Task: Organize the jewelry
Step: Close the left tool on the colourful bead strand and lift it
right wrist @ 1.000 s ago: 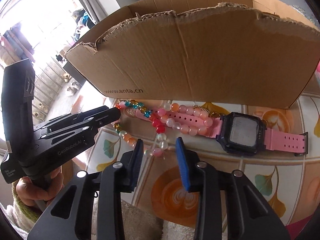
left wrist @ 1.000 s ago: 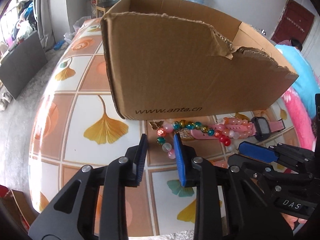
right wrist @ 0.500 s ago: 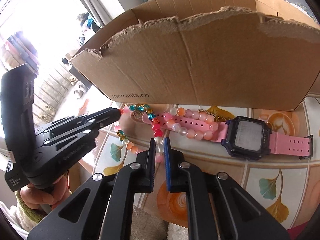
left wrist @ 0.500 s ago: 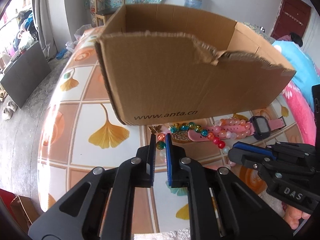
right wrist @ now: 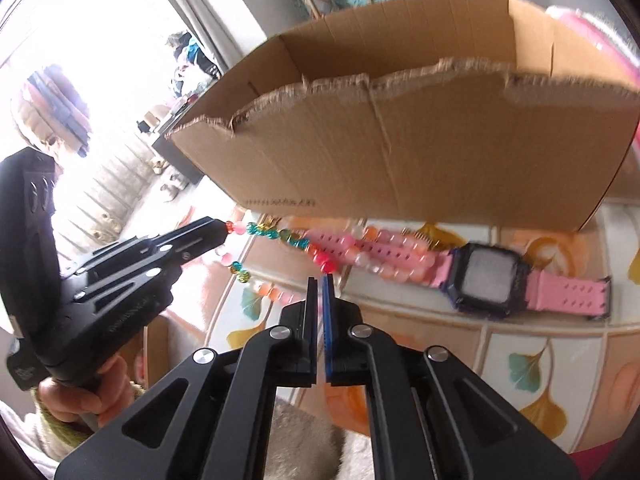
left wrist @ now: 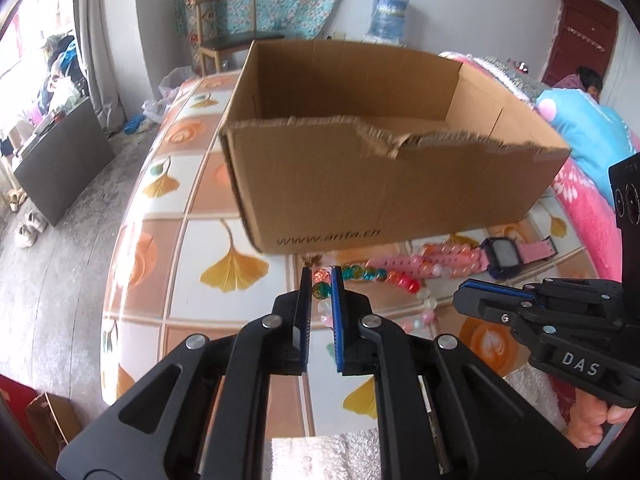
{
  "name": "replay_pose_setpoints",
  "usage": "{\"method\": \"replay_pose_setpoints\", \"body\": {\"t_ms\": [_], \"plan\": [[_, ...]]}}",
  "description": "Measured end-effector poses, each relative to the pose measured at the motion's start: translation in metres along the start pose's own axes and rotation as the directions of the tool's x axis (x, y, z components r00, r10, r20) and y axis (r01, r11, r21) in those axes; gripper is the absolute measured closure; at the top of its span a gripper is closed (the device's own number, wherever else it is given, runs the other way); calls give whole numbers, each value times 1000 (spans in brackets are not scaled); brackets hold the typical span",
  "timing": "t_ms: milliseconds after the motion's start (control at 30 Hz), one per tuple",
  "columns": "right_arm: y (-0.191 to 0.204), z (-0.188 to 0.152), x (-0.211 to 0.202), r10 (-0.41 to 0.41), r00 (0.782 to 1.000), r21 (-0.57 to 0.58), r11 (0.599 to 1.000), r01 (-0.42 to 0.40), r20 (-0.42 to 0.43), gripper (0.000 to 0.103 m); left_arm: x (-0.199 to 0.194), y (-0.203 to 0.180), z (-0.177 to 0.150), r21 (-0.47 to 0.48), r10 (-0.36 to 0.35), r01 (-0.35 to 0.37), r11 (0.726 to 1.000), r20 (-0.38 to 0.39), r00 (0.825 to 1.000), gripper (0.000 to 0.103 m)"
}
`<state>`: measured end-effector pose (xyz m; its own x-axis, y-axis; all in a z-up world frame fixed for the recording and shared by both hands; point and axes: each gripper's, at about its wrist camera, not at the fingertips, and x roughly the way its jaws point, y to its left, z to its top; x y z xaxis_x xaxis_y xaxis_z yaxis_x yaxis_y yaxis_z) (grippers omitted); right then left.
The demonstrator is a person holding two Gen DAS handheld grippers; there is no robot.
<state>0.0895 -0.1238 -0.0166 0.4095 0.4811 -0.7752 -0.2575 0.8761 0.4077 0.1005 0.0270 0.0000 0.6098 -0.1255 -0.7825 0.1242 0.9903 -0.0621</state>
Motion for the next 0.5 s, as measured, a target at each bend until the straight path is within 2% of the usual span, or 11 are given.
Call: {"method": "replay_pose_setpoints", "body": {"t_ms": [133, 400, 500], "plan": [[1, -2, 8, -11, 1000, -3, 1000, 11, -14, 71, 1, 9, -8, -32, 1, -2, 999, -26, 1000, 95], [14, 4, 33, -104, 994, -73, 992, 100, -43, 71, 6, 22, -19, -76, -14, 10, 997, -45, 999, 95], [22, 6, 37, -160, 986, -117, 981, 155, -39, 74, 10, 25, -21, -86, -23, 19, 996, -47, 999, 95]]}}
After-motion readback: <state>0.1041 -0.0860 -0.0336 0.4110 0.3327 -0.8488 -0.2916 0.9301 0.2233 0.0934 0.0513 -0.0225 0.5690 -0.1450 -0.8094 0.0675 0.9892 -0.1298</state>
